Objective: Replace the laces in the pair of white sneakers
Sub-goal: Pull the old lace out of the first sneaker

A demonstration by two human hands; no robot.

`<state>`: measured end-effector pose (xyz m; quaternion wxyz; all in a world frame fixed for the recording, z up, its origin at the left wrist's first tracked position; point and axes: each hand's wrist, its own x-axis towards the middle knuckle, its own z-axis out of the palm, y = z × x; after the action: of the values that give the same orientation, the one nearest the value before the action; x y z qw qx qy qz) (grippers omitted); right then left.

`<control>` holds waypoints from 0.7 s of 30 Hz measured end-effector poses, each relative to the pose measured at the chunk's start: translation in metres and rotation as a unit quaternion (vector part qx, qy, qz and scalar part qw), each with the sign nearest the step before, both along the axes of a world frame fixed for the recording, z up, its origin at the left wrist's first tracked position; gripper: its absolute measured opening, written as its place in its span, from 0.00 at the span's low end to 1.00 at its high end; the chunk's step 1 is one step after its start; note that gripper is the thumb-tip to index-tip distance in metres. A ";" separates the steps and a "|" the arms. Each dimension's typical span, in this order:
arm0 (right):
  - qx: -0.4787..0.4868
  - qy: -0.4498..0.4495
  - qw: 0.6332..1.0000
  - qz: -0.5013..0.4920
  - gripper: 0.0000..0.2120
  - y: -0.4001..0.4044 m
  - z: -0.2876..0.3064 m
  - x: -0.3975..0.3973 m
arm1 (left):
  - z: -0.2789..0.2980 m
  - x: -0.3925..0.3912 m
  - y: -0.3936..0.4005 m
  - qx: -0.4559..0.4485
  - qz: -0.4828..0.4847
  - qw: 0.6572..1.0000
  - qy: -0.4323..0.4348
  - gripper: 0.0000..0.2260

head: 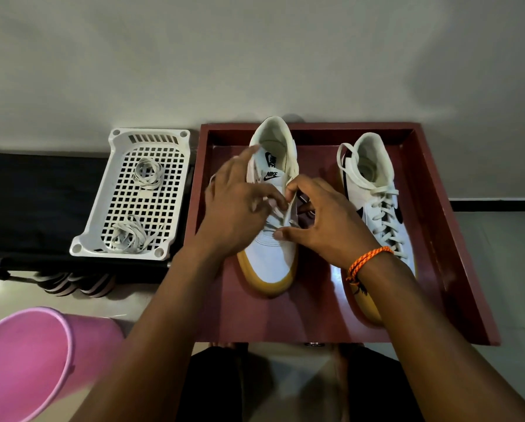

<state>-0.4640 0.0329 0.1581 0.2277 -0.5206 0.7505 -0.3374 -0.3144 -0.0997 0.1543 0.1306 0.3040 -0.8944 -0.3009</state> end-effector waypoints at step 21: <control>0.006 -0.013 1.000 -0.004 0.27 0.001 0.003 0.001 | 0.002 -0.004 0.008 0.004 0.017 0.999 -0.042 0.09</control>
<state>-0.4633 0.0338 0.1607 0.2388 -0.5116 0.7519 -0.3403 -0.3180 -0.0915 0.1565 0.0968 0.3325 -0.8926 -0.2888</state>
